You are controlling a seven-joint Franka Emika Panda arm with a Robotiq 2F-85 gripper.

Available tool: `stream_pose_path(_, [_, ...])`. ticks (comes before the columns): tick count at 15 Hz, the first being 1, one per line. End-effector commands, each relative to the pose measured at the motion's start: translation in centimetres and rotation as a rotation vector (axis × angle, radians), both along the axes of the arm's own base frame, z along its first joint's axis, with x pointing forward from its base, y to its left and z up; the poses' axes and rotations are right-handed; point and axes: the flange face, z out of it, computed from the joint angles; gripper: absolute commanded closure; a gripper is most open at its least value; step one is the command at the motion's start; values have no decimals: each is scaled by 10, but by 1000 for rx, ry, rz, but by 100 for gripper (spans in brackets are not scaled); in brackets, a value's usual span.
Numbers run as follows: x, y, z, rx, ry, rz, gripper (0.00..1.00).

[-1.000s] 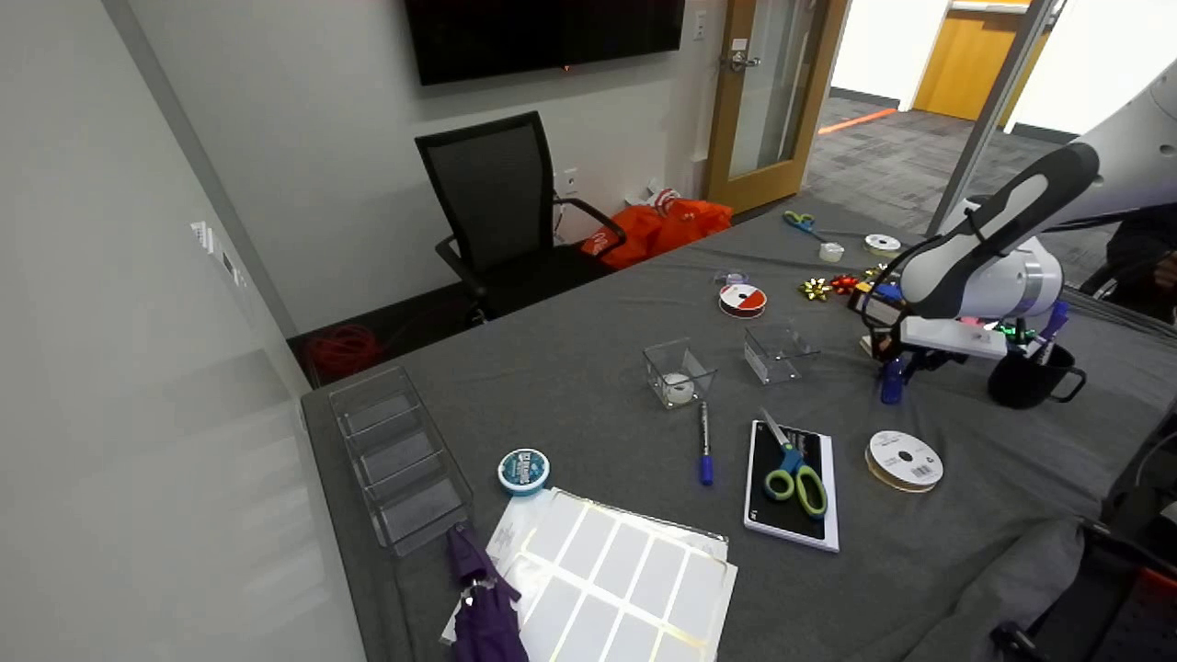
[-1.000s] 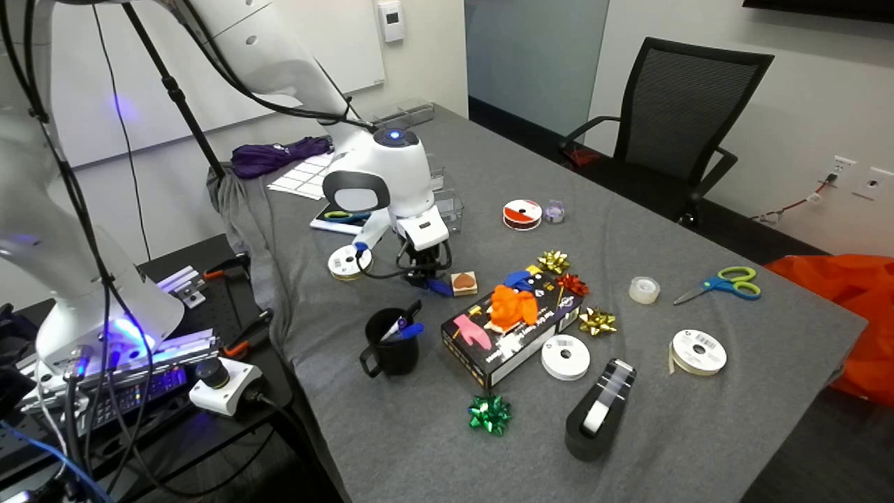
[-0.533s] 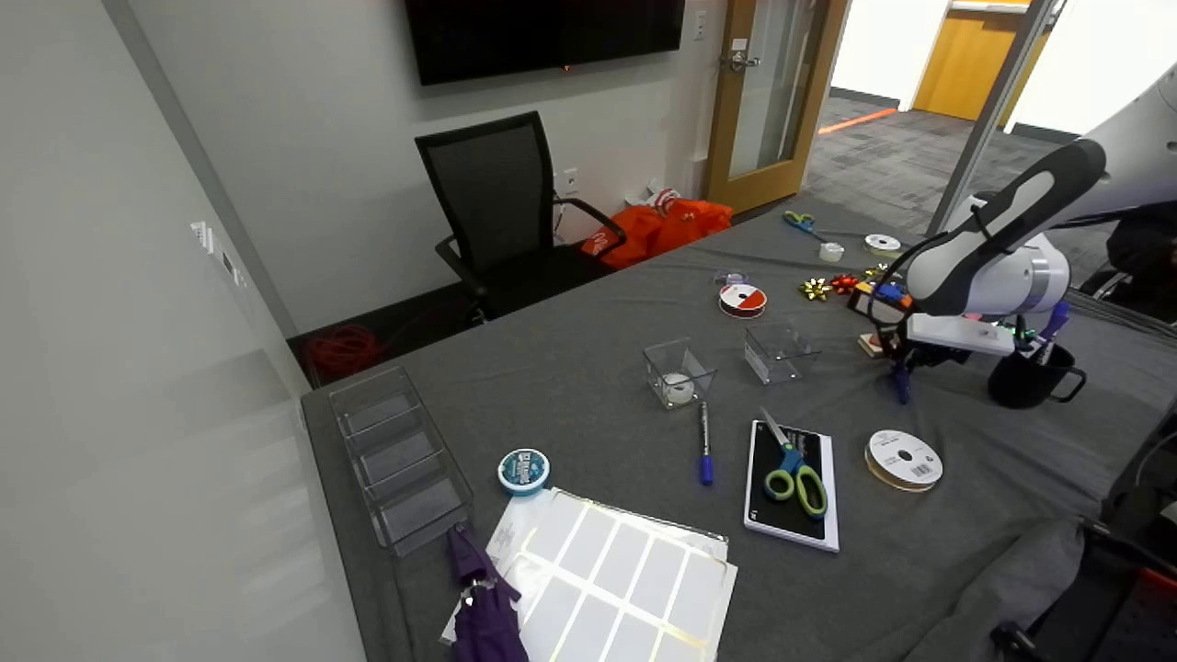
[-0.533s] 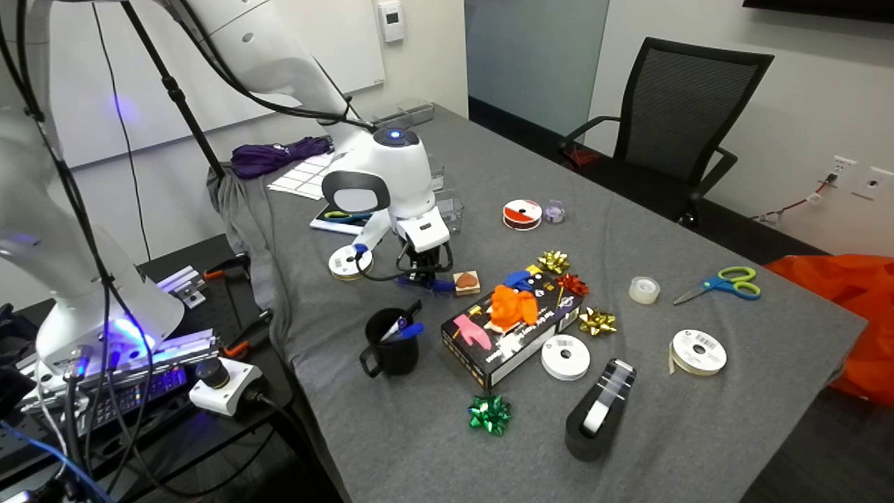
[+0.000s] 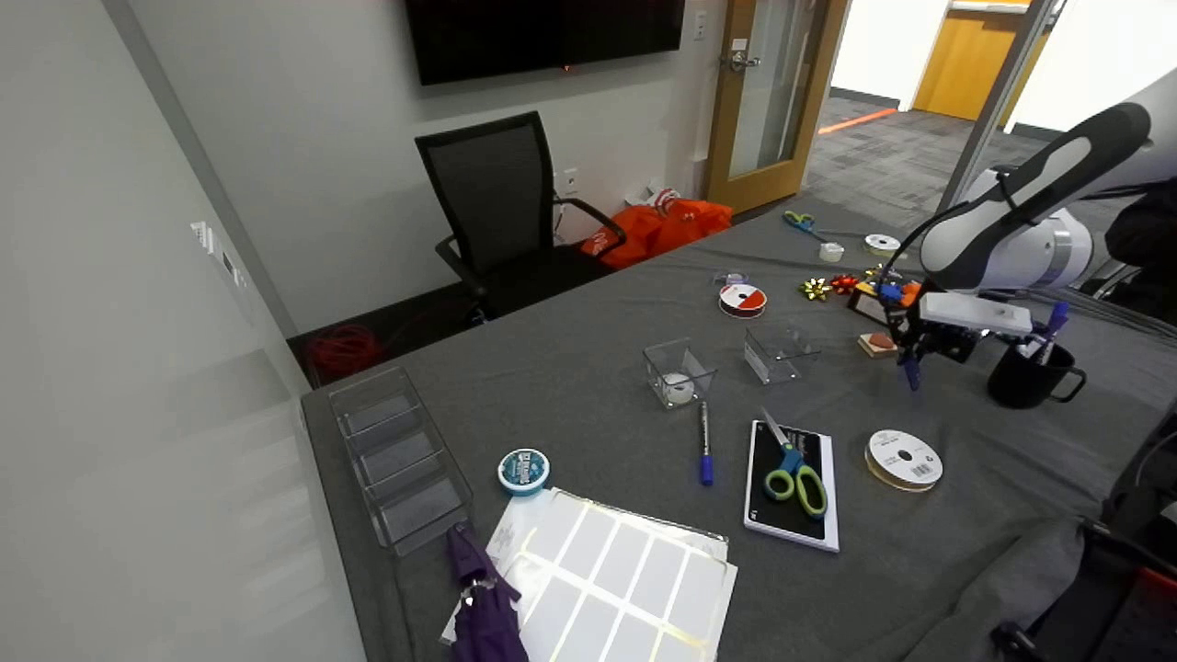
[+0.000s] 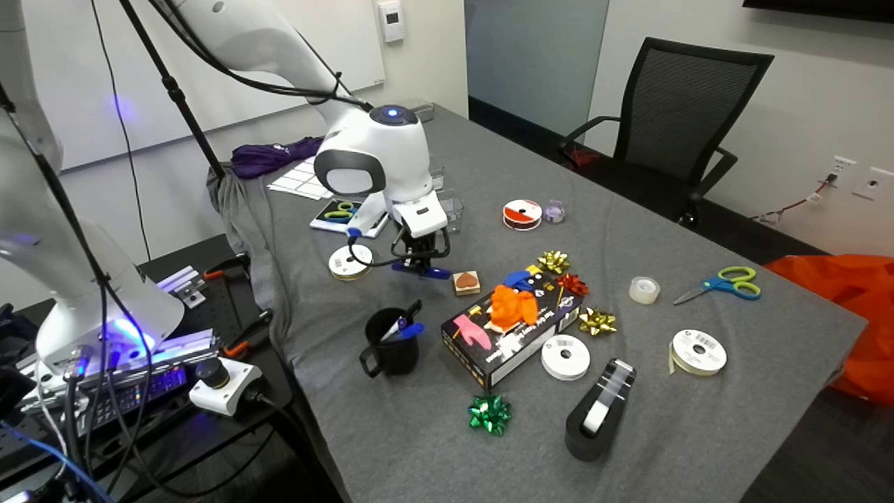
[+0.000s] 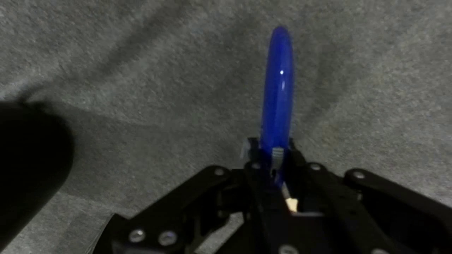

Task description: Pick up the blue utility knife and place it in the clear bowl then place the clear bowl on top of the orange tape

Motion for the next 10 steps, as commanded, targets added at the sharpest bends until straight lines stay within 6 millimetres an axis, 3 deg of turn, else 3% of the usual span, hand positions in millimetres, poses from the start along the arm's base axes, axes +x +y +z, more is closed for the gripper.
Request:
stream_pose_path(1, [-13,4,34,43,9,31,96])
stream_pose_path(6, [-7,20,62,84,-16,23,96])
stream_pose_path(10, [12,55,77,135,-65,11,96])
